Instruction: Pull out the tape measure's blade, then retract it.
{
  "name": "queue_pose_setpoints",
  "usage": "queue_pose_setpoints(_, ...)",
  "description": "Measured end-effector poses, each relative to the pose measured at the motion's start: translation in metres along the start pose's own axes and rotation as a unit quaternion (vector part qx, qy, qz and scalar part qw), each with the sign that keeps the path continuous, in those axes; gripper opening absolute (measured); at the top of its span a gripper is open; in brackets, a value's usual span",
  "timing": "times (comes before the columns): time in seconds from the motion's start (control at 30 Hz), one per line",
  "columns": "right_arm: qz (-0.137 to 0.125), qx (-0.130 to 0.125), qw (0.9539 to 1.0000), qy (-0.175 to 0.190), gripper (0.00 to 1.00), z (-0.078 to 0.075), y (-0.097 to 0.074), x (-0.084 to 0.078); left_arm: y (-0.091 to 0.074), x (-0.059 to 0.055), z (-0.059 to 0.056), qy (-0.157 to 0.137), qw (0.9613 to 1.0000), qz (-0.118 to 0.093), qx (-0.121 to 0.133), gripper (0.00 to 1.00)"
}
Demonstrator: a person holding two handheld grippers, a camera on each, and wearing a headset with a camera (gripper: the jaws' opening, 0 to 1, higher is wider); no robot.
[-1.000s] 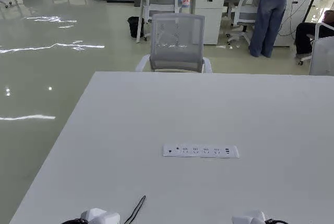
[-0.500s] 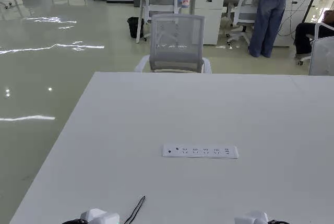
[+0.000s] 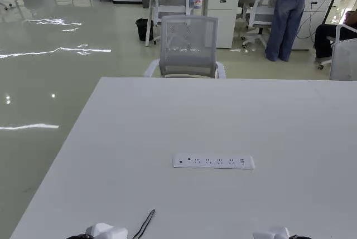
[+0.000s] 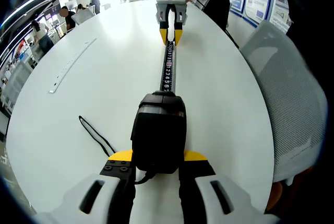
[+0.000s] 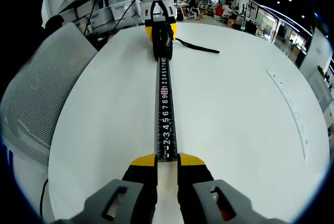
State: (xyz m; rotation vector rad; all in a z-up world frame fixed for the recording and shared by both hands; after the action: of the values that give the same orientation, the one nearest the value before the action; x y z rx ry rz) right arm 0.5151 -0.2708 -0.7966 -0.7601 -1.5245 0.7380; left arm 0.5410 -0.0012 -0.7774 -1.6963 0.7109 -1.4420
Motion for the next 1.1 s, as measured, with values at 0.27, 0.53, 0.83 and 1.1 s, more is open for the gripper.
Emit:
queue_pose_setpoints(0.27,0.002,0.000,1.0000,0.002,0.12,0.001,-0.002,-0.005,0.000,0.000,0.000,0.000,1.0000,0.000,0.000,0.27)
queue_pose_setpoints(0.53,0.004,0.000,1.0000,0.003,0.12,0.002,-0.005,-0.007,0.000,0.000,0.000,-0.001,1.0000,0.001,0.001,0.27)
queue_pose_setpoints(0.83,0.009,-0.001,1.0000,0.005,0.12,0.002,-0.008,-0.013,0.001,-0.001,0.001,-0.001,1.0000,0.002,0.000,0.27)
queue_pose_setpoints(1.1,0.012,-0.001,0.9999,0.004,0.12,0.003,-0.010,-0.015,0.002,-0.001,0.001,0.000,1.0000,0.003,0.001,0.27)
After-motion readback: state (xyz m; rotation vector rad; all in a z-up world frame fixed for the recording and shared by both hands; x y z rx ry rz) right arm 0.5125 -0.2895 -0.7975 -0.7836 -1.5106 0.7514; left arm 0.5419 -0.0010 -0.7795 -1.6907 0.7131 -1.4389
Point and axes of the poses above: the centre of the closed fingertips' face, and the gripper's own axes: y roughly forward along the fingers, z roughly to its left, x roughly out of its top, the point moved 2 cm from there along -y, roughly backward along the fingers, and after that the axes turned 10 degrees about -y, right-handed, at the moved point
